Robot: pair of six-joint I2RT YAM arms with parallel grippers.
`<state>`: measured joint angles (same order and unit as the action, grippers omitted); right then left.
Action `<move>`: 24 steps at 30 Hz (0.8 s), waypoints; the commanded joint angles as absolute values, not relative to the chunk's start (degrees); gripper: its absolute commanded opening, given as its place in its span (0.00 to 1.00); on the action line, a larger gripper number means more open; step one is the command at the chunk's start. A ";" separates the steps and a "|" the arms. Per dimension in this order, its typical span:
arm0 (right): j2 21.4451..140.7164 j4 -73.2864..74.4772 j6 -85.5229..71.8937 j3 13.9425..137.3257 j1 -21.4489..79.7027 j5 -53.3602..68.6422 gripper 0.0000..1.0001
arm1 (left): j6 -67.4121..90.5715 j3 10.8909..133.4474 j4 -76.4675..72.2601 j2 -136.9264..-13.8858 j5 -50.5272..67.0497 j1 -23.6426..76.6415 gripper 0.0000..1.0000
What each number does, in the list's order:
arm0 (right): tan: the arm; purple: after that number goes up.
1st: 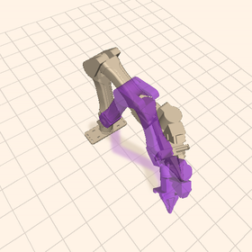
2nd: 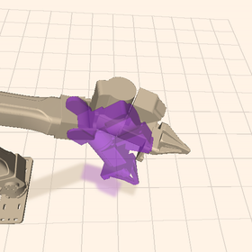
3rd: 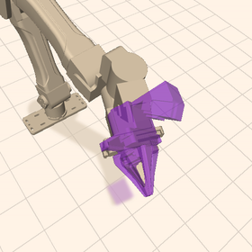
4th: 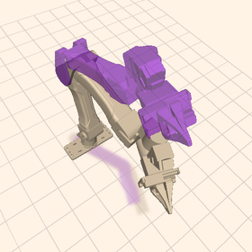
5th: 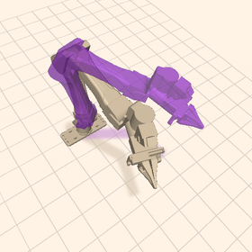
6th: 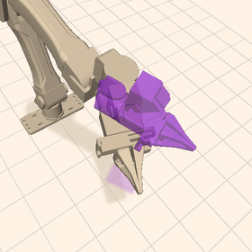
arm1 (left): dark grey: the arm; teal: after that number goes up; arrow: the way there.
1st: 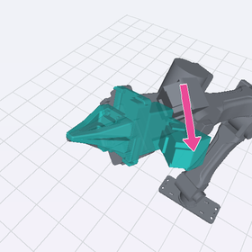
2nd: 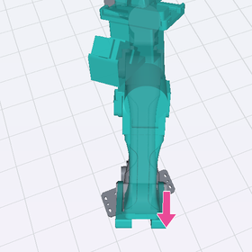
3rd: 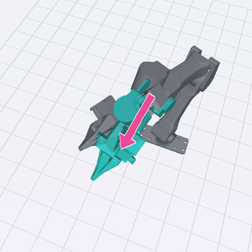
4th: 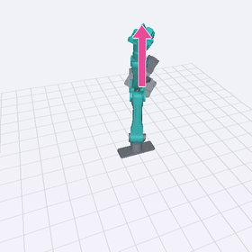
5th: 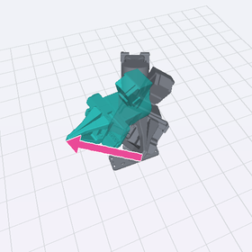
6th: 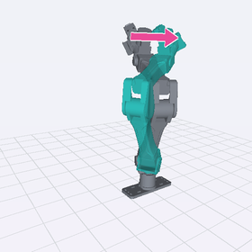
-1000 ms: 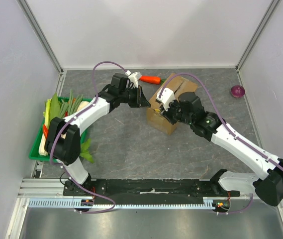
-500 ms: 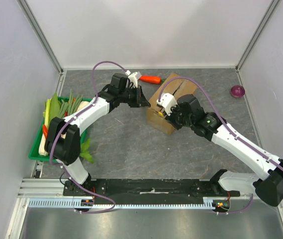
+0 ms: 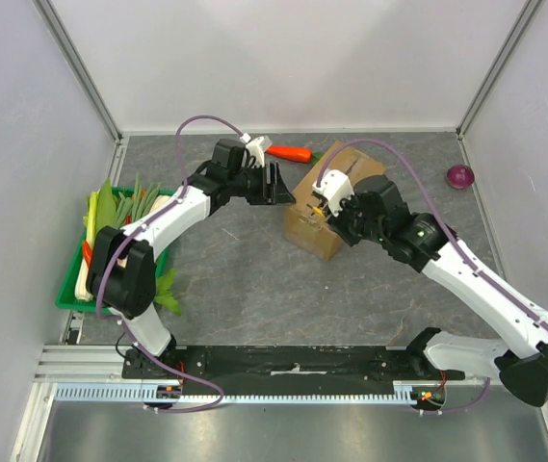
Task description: Unpack the express box
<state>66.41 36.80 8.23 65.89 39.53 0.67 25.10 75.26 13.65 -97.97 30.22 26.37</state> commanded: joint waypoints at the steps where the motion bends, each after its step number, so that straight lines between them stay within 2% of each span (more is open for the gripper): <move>1: 63.11 35.51 5.54 71.27 39.38 2.28 0.00 | 22.68 78.66 13.54 -94.31 30.32 25.75 0.81; 4: 62.58 34.98 4.13 71.80 39.38 4.38 0.00 | 21.28 79.98 13.27 -90.28 30.67 25.75 0.92; 10: 62.84 34.72 2.20 73.29 39.38 15.98 0.00 | 16.45 77.53 9.15 -79.55 35.76 24.70 0.95; 15: 62.93 35.16 1.41 75.75 39.38 27.41 0.00 | 11.70 72.78 6.06 -73.13 55.32 23.91 0.96; 20: 63.45 35.33 0.70 78.22 39.38 36.20 0.00 | 14.14 70.84 4.31 -73.91 71.23 23.91 0.95; 24: 63.89 35.51 0.27 79.62 39.38 40.42 0.00 | 15.82 70.66 3.43 -74.62 76.37 25.22 0.92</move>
